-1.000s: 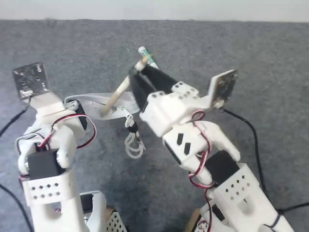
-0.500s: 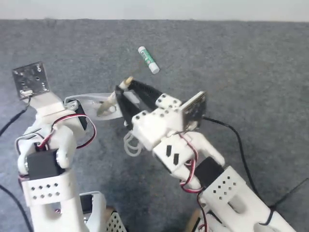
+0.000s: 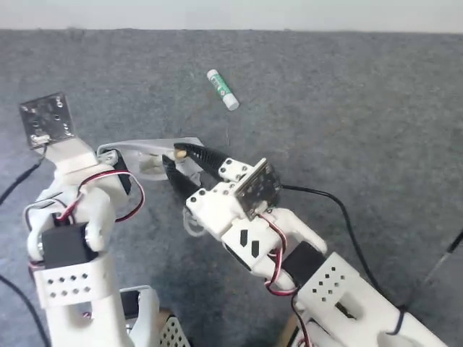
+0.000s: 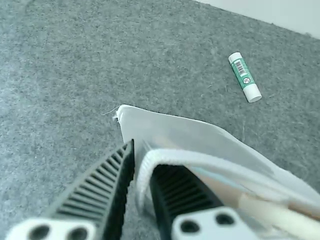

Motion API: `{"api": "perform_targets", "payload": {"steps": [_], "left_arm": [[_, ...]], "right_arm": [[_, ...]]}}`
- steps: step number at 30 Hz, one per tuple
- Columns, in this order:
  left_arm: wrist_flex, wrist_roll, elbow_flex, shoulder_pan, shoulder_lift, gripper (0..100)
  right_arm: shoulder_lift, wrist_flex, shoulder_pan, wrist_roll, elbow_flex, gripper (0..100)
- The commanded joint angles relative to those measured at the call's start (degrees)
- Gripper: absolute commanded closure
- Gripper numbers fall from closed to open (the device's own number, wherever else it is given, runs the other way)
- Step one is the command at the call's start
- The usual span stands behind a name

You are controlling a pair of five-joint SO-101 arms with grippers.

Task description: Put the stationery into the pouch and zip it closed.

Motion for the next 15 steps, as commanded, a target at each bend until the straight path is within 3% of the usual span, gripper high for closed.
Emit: {"api": "perform_targets", "payload": {"steps": [1,15], "left_arm": [[-1.5,0.1,-1.1,-0.1,-1.8,99],[-1.5,0.1,-0.9,-1.8,-1.8,99]], "right_arm": [[-0.4,-0.8,-2.5,3.0,0.3,99.1],[-0.4,-0.5,-5.1,7.8,1.8,97.1]]}}
